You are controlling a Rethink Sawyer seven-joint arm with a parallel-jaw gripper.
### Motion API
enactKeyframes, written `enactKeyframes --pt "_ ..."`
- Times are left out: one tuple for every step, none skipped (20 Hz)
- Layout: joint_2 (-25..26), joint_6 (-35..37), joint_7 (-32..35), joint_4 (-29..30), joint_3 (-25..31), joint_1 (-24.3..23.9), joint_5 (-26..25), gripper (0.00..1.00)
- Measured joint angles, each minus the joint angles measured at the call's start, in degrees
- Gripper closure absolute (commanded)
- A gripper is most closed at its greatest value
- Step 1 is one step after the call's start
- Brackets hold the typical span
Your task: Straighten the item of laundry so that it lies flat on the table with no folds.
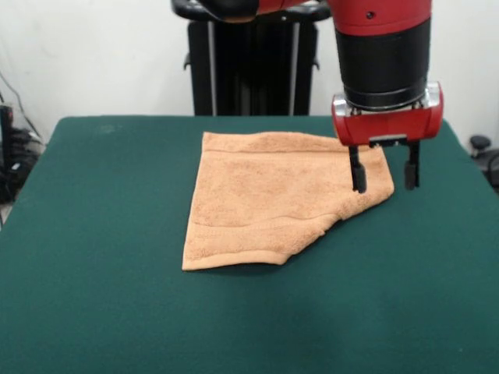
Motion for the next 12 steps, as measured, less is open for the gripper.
enactKeyframes --pt "0.0 0.0 -0.1 0.0 0.2 -0.1 -0.1 0.00" --pt "0.0 0.2 -0.4 0.0 0.5 -0.4 -0.1 0.00" --pt "0.0 0.2 -0.5 0.0 0.7 -0.6 -0.1 0.00" --pt "0.0 0.4 -1.1 0.0 1.2 -1.0 -0.2 0.00" --pt "-0.1 0.9 -2.9 0.0 2.3 -2.1 -0.2 0.00" --pt "-0.1 1.1 -3.5 0.0 2.5 -2.4 -0.2 0.00" --pt "-0.2 1.3 -4.5 0.0 2.9 -2.7 -0.2 0.00" --pt "-0.3 1.6 -5.9 0.0 3.3 -3.3 -0.2 0.00" --pt "-0.3 1.8 -6.9 0.0 3.5 -3.6 -0.2 0.00" --pt "-0.4 1.9 -7.9 0.0 3.7 -3.9 -0.2 0.00" --pt "-0.5 2.1 -9.0 0.0 3.9 -4.2 -0.2 0.00" --pt "-0.6 2.4 -11.0 0.0 4.2 -4.8 -0.2 0.00"
